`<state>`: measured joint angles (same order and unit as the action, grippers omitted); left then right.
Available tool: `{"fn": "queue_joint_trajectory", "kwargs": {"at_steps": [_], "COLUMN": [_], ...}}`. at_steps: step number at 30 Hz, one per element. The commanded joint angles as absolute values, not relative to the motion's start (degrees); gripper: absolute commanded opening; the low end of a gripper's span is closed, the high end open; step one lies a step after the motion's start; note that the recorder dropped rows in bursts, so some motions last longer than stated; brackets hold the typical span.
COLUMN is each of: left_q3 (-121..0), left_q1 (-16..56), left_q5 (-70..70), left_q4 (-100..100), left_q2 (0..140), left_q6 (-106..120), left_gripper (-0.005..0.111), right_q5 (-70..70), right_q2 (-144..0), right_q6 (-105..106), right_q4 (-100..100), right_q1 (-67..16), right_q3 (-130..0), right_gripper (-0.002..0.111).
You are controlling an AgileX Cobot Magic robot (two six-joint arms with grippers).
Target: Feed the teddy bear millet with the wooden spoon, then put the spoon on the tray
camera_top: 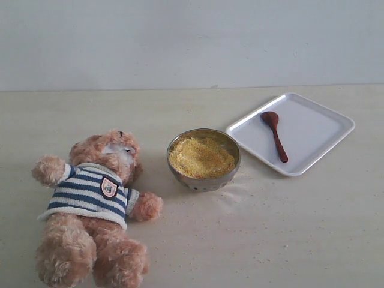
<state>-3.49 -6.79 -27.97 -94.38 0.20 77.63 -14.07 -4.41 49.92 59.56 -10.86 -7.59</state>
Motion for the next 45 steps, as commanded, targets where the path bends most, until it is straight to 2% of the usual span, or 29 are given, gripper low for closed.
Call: {"fn": "queue_joint_trajectory", "kwargs": {"at_steps": [1, 17, 21, 30, 45], "left_q3": [-3.0, -3.0, -3.0, -3.0, -3.0], "left_q1": [-6.77, -6.77, -6.77, -6.77, -6.77], "left_q5": [-28.21, -28.21, -28.21, -28.21, -28.21], "left_q4": [-94.62, -94.62, -94.62, -94.62, -94.62], "left_q2": [0.0, 0.0, 0.0, 0.0, 0.0], "left_q6": [77.43, 77.43, 77.43, 77.43, 77.43], "left_gripper": [0.005, 0.005, 0.005, 0.005, 0.005], "right_q5": [-13.7, -13.95, -13.5, -11.86, -8.75], "right_q2": [-1.97, -1.56, 0.0, 0.0, 0.0], "right_q6": [49.83, 49.83, 49.12, 12.78, -1.35], "right_q4": [59.66, 59.53, 47.63, 17.39, 1.05], "right_q1": [-10.81, -10.81, -10.81, -10.81, -13.07], "right_q3": [-3.02, 0.0, 0.0, 0.0, 0.0], "right_gripper": [0.0, 0.0, 0.0, 0.0, 0.0]}}
